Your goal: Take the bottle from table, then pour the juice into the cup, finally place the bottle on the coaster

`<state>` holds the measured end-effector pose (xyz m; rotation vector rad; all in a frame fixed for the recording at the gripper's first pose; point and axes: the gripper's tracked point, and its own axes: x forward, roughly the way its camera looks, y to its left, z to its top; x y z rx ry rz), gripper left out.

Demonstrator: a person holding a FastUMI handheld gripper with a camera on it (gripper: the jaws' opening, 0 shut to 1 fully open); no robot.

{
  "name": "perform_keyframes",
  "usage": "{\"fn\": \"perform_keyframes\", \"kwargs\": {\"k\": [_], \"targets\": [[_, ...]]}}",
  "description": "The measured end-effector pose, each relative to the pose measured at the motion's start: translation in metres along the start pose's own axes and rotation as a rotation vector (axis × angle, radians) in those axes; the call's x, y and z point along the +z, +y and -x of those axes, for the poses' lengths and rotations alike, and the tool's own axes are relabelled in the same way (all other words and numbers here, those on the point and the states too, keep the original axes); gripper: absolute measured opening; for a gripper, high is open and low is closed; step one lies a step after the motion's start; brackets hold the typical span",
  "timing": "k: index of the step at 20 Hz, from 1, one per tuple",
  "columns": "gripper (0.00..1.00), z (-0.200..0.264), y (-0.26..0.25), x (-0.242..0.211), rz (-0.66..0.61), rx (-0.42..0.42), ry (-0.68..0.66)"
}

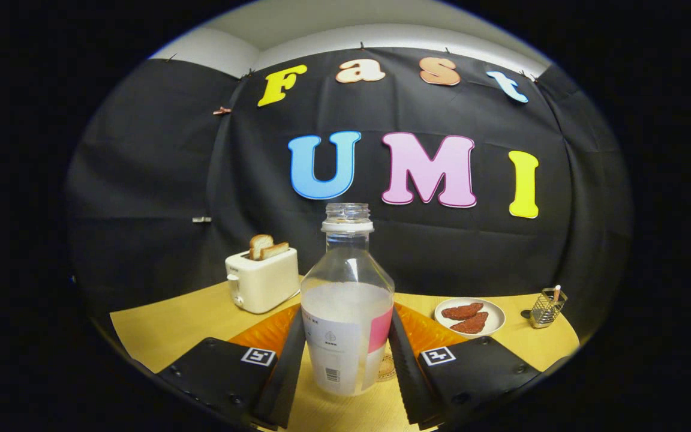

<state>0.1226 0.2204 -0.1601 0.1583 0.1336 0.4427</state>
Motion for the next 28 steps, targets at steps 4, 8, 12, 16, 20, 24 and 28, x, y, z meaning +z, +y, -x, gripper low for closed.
{"fn": "perform_keyframes", "kwargs": {"k": [4, 8, 12, 16, 20, 24, 28], "targets": [[0.73, -0.027, -0.019, -0.004, -0.006, -0.007, -0.045], [0.73, -0.055, -0.029, -0.032, -0.011, 0.014, -0.054], [0.74, -0.077, -0.04, -0.079, 0.031, 0.009, -0.016], [0.75, -0.091, -0.047, -0.108, 0.014, -0.007, 0.007], [0.75, -0.104, -0.054, -0.12, -0.007, -0.027, 0.016], [0.75, -0.106, -0.057, -0.13, 0.005, -0.03, 0.028], [0.76, -0.106, -0.057, -0.133, -0.013, -0.032, 0.027]]}}
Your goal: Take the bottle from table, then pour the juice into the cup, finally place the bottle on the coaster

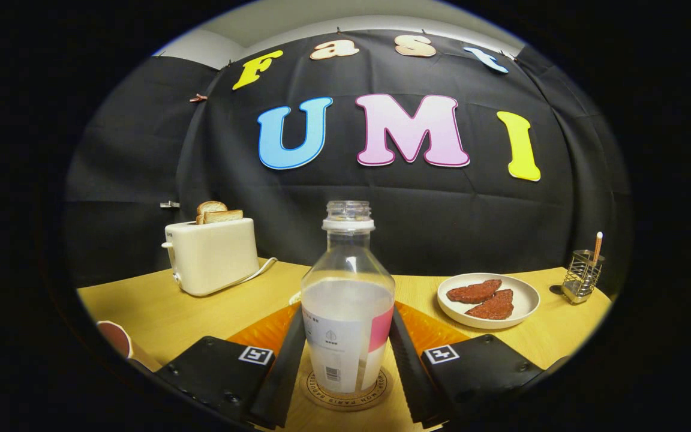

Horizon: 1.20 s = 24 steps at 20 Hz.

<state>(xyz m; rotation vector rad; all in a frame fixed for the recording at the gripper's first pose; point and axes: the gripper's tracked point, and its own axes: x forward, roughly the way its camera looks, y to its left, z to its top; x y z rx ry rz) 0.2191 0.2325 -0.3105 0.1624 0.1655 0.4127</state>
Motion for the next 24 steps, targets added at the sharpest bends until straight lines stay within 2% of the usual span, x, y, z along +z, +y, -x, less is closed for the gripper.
{"fn": "perform_keyframes", "kwargs": {"k": [5, 7, 17, 24], "targets": [[0.78, 0.001, 0.001, -0.013, -0.016, 0.009, 0.037], [1.0, 0.002, -0.001, -0.017, -0.021, 0.002, 0.048], [1.0, 0.033, -0.003, -0.003, -0.012, -0.01, 0.063], [1.0, 0.083, -0.01, 0.044, 0.002, -0.065, 0.046]]}}
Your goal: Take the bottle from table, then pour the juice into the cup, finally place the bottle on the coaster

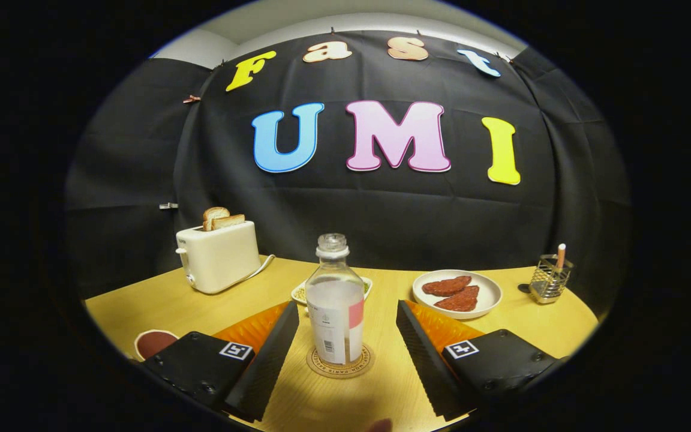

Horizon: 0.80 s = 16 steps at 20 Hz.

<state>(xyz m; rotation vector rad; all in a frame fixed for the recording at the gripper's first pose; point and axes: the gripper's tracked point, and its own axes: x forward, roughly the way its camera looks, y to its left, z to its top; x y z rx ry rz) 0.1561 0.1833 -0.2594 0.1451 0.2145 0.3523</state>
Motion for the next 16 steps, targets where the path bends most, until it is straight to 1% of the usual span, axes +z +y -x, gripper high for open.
{"fn": "perform_keyframes", "kwargs": {"k": [6, 12, 16], "targets": [[1.0, 0.058, -0.018, 0.048, 0.001, -0.057, -0.016], [0.99, 0.102, -0.048, 0.106, 0.076, -0.141, -0.053], [0.97, 0.13, -0.059, 0.142, 0.123, -0.191, -0.091]]}}
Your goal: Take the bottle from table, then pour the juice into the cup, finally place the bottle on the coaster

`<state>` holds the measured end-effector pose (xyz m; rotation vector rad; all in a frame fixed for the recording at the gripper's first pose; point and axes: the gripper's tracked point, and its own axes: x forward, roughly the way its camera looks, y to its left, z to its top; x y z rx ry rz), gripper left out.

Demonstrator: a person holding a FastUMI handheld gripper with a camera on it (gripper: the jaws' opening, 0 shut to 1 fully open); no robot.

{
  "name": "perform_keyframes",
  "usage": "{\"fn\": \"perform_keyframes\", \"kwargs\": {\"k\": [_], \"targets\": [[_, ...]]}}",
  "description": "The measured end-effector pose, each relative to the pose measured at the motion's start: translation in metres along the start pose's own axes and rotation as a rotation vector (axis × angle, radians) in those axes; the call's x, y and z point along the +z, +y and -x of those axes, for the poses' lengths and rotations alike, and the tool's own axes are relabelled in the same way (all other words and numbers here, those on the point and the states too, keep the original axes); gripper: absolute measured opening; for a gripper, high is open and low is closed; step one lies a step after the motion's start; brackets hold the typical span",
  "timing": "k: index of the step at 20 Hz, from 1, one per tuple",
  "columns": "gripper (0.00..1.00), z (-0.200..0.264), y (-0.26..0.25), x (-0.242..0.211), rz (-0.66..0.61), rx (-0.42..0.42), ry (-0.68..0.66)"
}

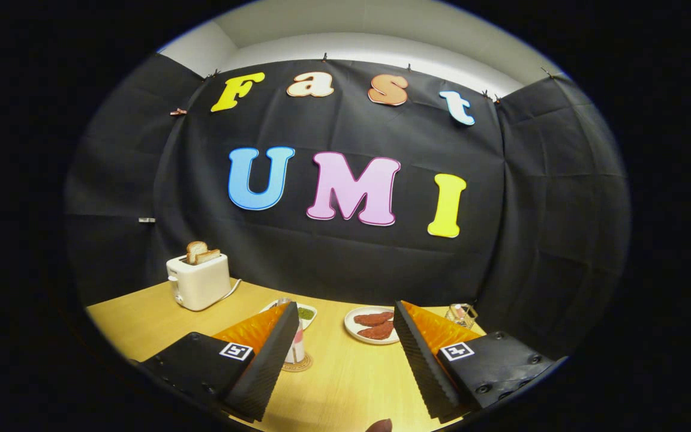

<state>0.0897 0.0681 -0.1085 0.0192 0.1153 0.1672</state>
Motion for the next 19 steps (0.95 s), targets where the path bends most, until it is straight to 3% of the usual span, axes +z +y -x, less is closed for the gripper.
{"fn": "perform_keyframes", "kwargs": {"k": [13, 19], "targets": [[0.97, 0.058, -0.041, 0.055, 0.037, -0.095, -0.082], [0.97, 0.085, -0.053, 0.063, 0.073, -0.06, -0.136]]}}
